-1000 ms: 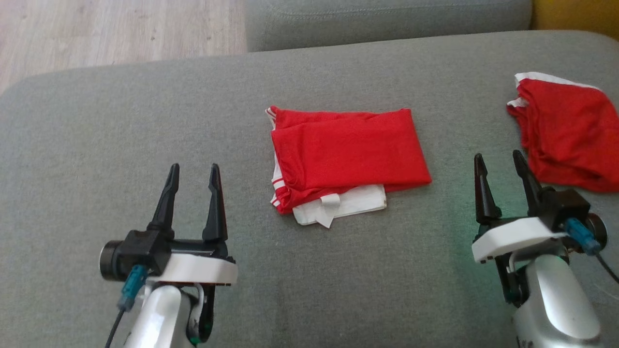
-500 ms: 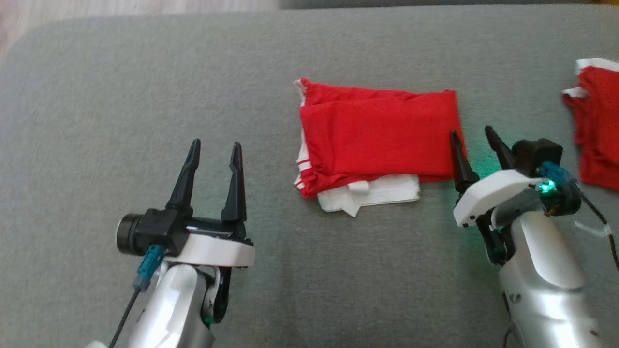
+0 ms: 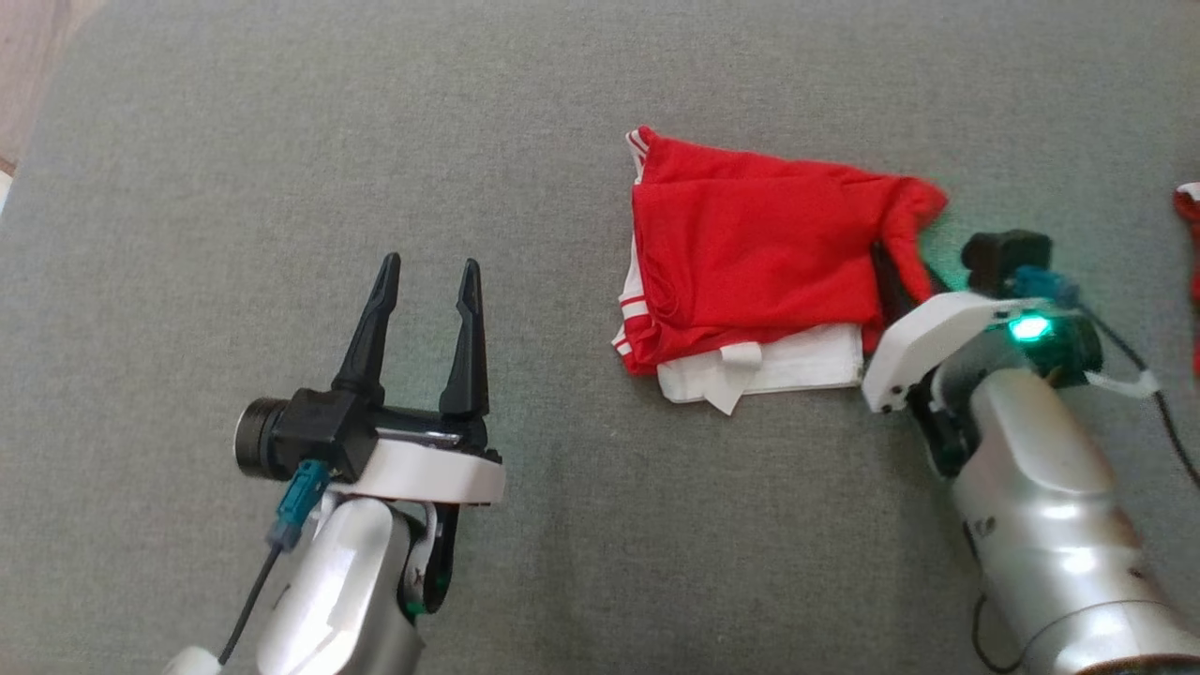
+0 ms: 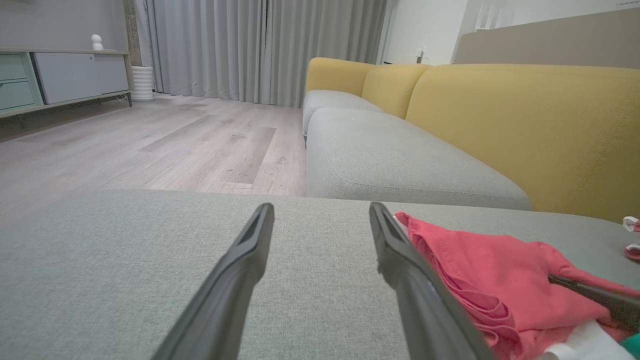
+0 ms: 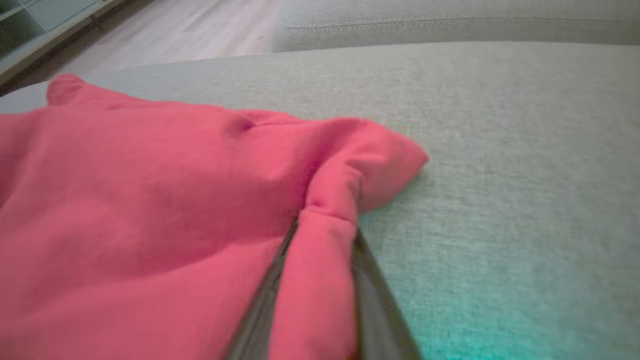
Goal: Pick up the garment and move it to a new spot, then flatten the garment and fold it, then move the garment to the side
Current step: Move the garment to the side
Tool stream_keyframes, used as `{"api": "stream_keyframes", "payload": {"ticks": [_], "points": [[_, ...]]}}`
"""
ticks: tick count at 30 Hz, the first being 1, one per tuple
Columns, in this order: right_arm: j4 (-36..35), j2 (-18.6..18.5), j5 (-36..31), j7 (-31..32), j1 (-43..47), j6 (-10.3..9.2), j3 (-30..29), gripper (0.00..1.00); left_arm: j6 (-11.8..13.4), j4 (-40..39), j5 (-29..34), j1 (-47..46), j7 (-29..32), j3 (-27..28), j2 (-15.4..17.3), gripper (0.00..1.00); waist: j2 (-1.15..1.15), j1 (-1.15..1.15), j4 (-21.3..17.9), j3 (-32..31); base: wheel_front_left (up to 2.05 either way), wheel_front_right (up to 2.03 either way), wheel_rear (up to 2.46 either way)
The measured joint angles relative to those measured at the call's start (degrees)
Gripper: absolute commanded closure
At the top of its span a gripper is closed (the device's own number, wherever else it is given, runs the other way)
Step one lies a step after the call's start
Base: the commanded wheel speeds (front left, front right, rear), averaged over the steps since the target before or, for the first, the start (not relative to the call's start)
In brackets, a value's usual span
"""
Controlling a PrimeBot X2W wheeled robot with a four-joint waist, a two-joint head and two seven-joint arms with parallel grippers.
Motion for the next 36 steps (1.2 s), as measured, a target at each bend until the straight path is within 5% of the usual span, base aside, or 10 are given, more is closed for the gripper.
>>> {"api": "stream_keyframes", "payload": {"ticks": [12,18,26,36], "points": [[2.2,0.6,-14.8,-7.6,0.0,0.00,-0.5,1.00,-0.1,-0.1,0.1,0.1,0.0,-0.5,0.0,0.00,0.00,0.00,-4.4,-3.1,0.00,0.00,0.00],[-1.2,-2.1,-19.1,-8.6,0.0,0.00,0.4,1.00,0.0,-0.2,0.0,0.1,0.0,-2.8,0.0,0.00,0.00,0.00,-7.9,-4.6,0.00,0.00,0.00],[-6.1,-11.7,-17.0,-6.6,-0.6,0.00,6.3,1.00,1.1,-1.4,-0.8,-1.8,-0.1,-7.1,0.0,0.00,0.00,0.00,-13.2,-4.1,0.00,0.00,0.00],[-10.2,-24.1,-10.1,-2.8,-4.8,0.00,8.6,1.00,1.6,-1.7,-0.8,-5.4,-0.1,-8.3,0.0,0.00,0.00,0.00,-14.9,0.0,0.00,0.00,0.00]]}}
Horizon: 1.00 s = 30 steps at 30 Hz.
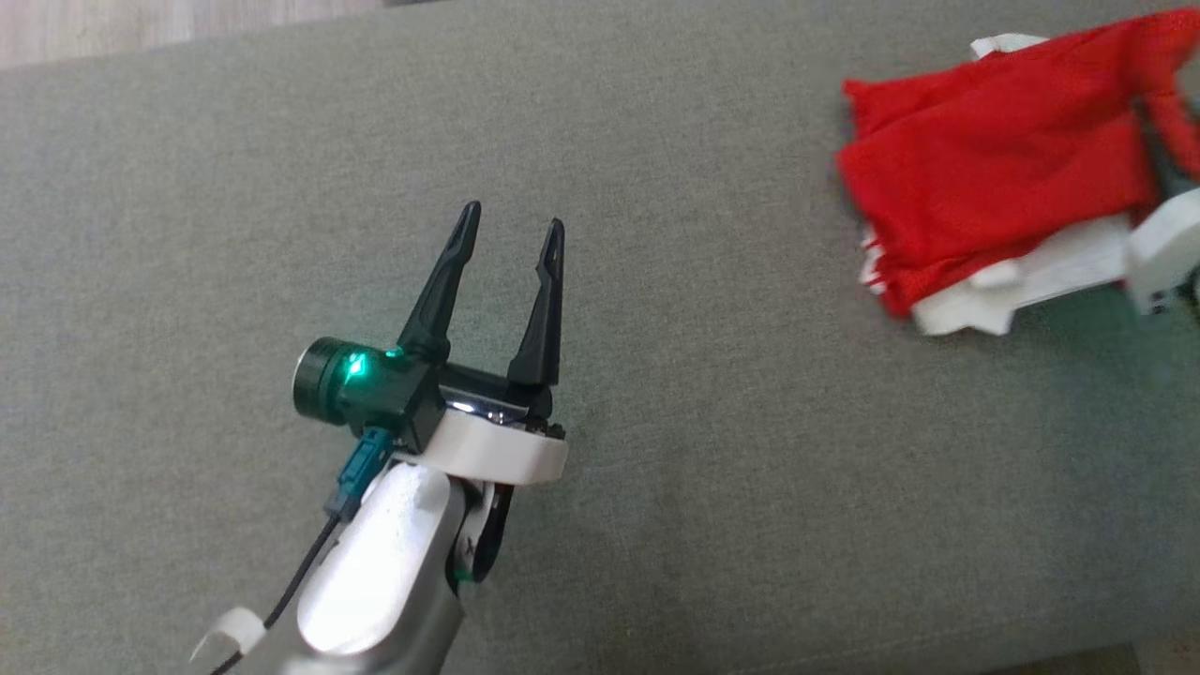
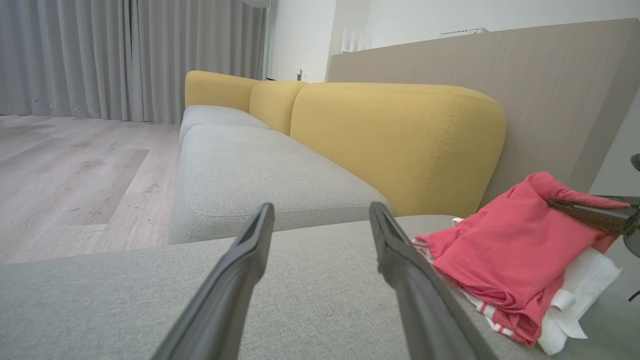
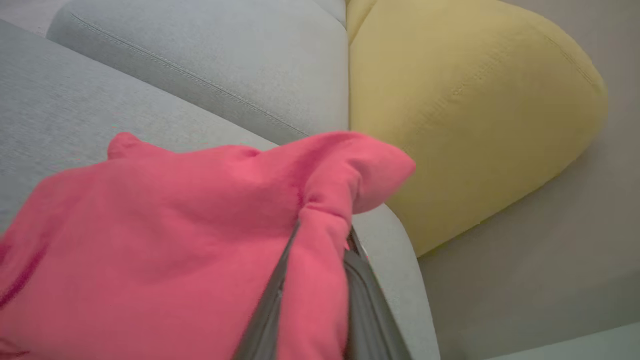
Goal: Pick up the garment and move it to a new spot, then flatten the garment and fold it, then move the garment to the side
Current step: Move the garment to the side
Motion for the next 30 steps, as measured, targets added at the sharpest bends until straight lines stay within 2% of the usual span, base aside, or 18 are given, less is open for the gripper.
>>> {"api": "stream_keyframes", "payload": {"ticks": [5,12,17,18,19,30], "points": [[1.5,-2.9,2.1,1.7,-1.6,0.00,-2.9,1.00,-0.1,0.0,0.0,-1.3,0.0,0.0,0.0,0.00,0.00,0.00,0.3,2.1,0.00,0.00,0.00],[5.8,-4.3,1.1,2.4,-2.6,0.00,-9.7,1.00,-0.4,0.2,0.0,-2.5,0.0,0.1,0.0,0.00,0.00,0.01,1.6,4.5,0.00,0.00,0.00],[7.4,-3.9,-1.1,2.5,-2.6,0.00,-12.9,1.00,-0.6,0.7,0.3,-2.7,0.0,0.6,0.0,0.00,0.00,0.01,2.5,5.6,0.00,0.00,0.00],[7.7,-3.6,-1.5,2.5,-2.6,0.00,-13.5,0.31,-0.6,0.9,0.3,-2.7,0.0,0.8,0.0,0.00,0.00,0.01,2.6,5.7,0.00,0.00,0.00],[7.9,-3.4,-1.7,2.5,-2.6,0.00,-14.0,0.00,-0.7,1.1,0.3,-2.7,0.0,1.0,0.0,0.00,0.00,0.01,2.6,5.7,0.00,0.00,0.00],[6.4,1.2,-5.2,-0.3,-2.7,0.00,-16.8,0.00,-1.1,1.6,1.2,-2.3,0.0,3.8,0.0,0.00,0.00,0.00,1.4,1.9,0.00,0.00,0.00]]}}
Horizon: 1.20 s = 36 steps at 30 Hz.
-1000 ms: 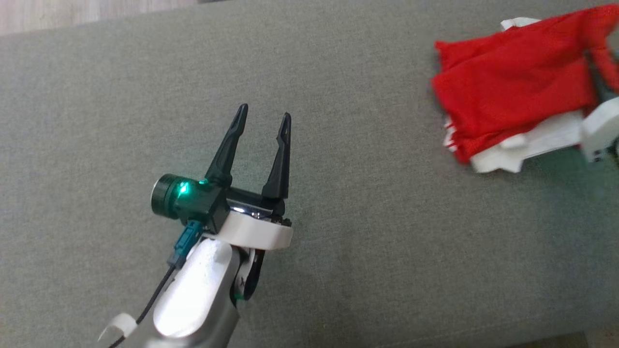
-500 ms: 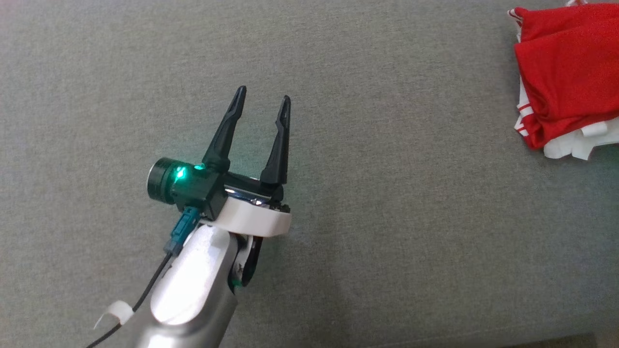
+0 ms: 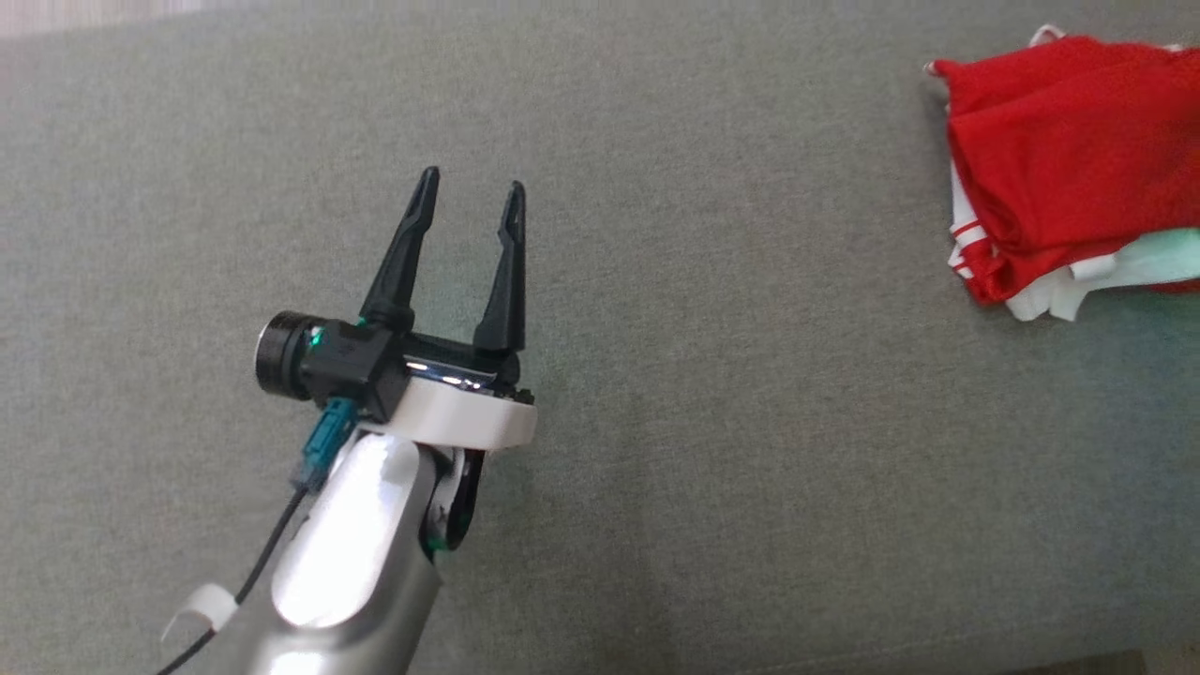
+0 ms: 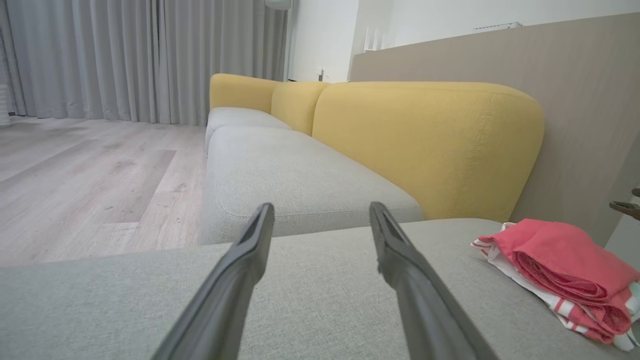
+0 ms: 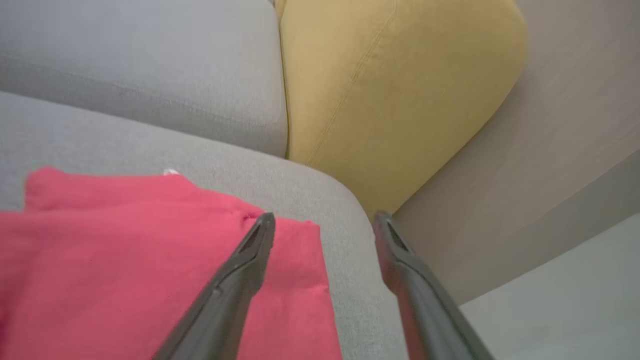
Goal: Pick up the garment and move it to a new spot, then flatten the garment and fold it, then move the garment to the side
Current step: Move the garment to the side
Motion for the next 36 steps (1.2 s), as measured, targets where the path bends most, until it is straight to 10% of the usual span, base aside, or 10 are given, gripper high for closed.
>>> {"api": "stream_keyframes", "payload": {"ticks": [19,27,36], "points": [[-19.4,13.2,11.7,-2.1,3.4,0.00,6.4,0.00,-0.5,-2.3,0.0,9.7,0.0,9.8,0.0,0.00,0.00,-0.01,1.7,-11.4,0.00,0.00,0.00],[-28.3,22.1,13.8,-0.9,16.2,0.00,6.3,0.00,-1.0,-2.3,-1.0,14.1,0.0,11.7,0.0,0.00,0.00,-0.01,3.9,-14.7,0.00,0.00,0.00],[-27.0,23.7,15.5,-6.7,31.9,0.00,5.5,0.00,-1.7,-0.8,-1.8,18.4,0.0,12.0,0.1,0.00,0.00,-0.01,4.8,-16.4,0.00,0.00,0.00]]}}
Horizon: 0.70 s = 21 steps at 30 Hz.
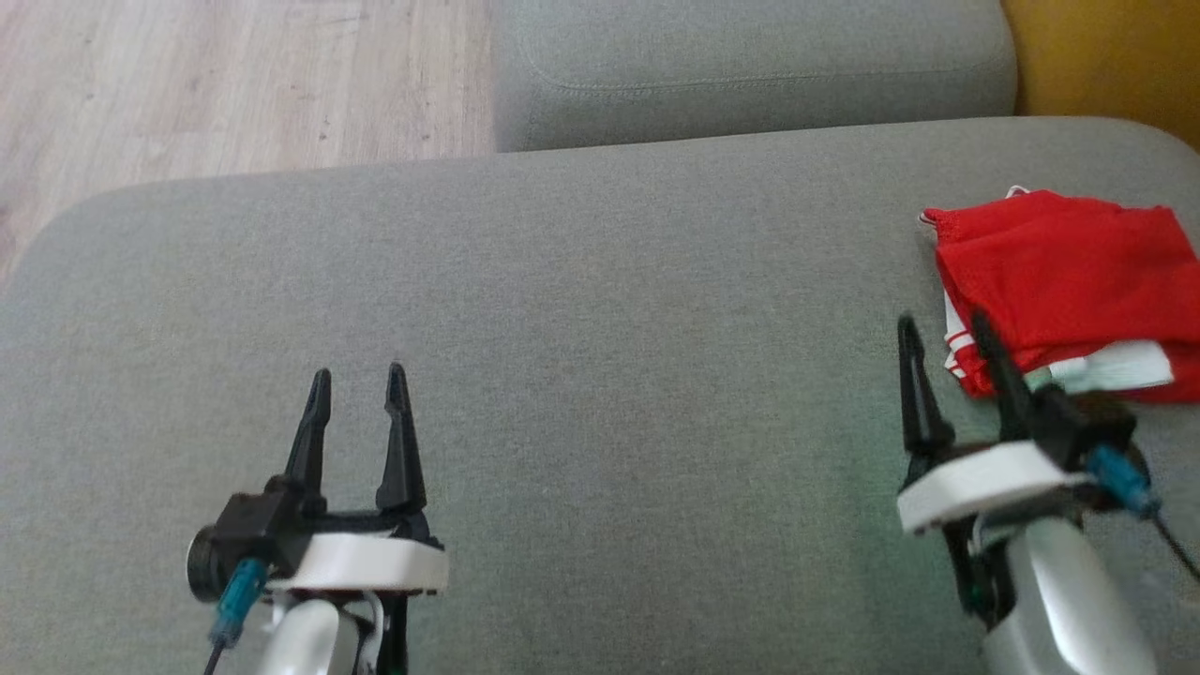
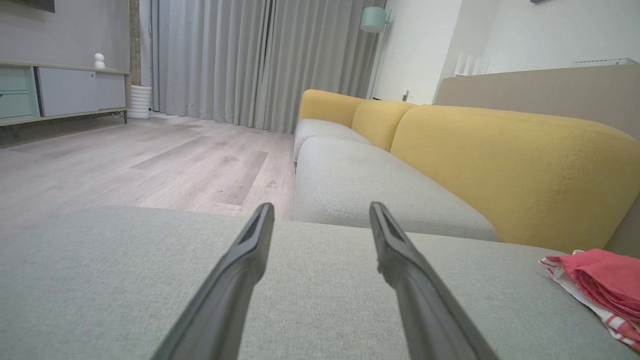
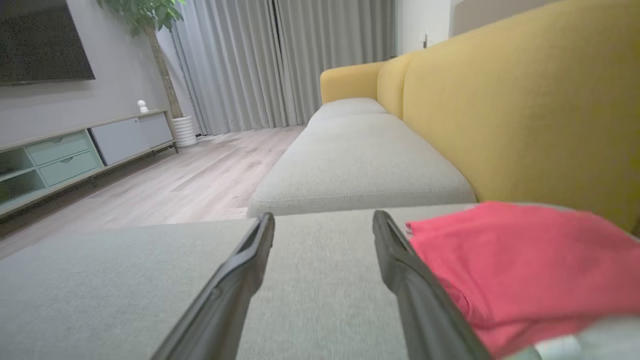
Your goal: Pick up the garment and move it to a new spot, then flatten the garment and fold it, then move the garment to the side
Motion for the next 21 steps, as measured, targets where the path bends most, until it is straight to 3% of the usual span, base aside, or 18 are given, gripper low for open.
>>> {"api": "stream_keyframes", "payload": {"ticks": [21], "points": [[-0.6,0.2,0.6,-1.9,3.1,0.00,1.9,0.00,1.2,-2.8,-1.8,2.7,0.0,1.7,0.1,0.00,0.00,0.01,-0.4,-1.1,0.00,0.00,0.00]]}}
